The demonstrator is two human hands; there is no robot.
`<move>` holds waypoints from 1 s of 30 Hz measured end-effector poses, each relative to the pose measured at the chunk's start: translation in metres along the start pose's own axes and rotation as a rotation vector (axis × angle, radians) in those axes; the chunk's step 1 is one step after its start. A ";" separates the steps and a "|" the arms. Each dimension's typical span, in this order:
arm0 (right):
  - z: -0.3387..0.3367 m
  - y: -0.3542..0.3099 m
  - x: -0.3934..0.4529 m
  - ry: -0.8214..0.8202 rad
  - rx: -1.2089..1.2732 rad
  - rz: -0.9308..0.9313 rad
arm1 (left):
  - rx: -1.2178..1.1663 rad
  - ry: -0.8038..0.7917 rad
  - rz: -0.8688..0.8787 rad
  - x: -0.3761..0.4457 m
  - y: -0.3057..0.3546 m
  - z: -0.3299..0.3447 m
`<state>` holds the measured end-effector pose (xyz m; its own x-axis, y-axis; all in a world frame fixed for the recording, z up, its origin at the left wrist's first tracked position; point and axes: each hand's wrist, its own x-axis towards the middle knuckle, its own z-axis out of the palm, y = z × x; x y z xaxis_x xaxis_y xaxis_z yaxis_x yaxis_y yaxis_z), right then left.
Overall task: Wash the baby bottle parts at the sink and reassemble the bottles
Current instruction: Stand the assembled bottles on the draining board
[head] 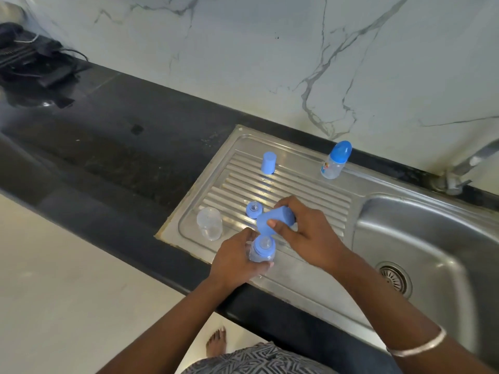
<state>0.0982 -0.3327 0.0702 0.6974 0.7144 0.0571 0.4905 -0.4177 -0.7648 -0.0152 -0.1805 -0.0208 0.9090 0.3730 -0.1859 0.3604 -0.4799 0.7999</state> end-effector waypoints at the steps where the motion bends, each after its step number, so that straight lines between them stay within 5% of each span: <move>1: -0.003 -0.005 -0.003 -0.028 -0.036 -0.017 | 0.001 -0.013 0.012 0.001 -0.001 0.000; 7: -0.013 -0.028 -0.010 -0.034 -0.316 -0.092 | 0.078 -0.008 0.049 0.004 -0.006 0.001; 11: -0.002 -0.036 -0.014 -0.179 -0.612 -0.012 | 0.068 -0.007 0.082 0.005 -0.010 0.000; 20: 0.018 -0.051 -0.005 -0.353 -0.580 0.131 | 0.020 -0.036 0.161 0.008 -0.009 -0.001; 30: 0.025 -0.060 0.007 -0.361 -0.582 0.237 | 0.038 -0.019 0.233 0.010 -0.011 -0.003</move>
<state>0.0605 -0.2889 0.1000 0.6531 0.6662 -0.3600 0.6162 -0.7439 -0.2589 -0.0104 -0.1690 -0.0296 0.9723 0.2335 -0.0101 0.1478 -0.5810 0.8004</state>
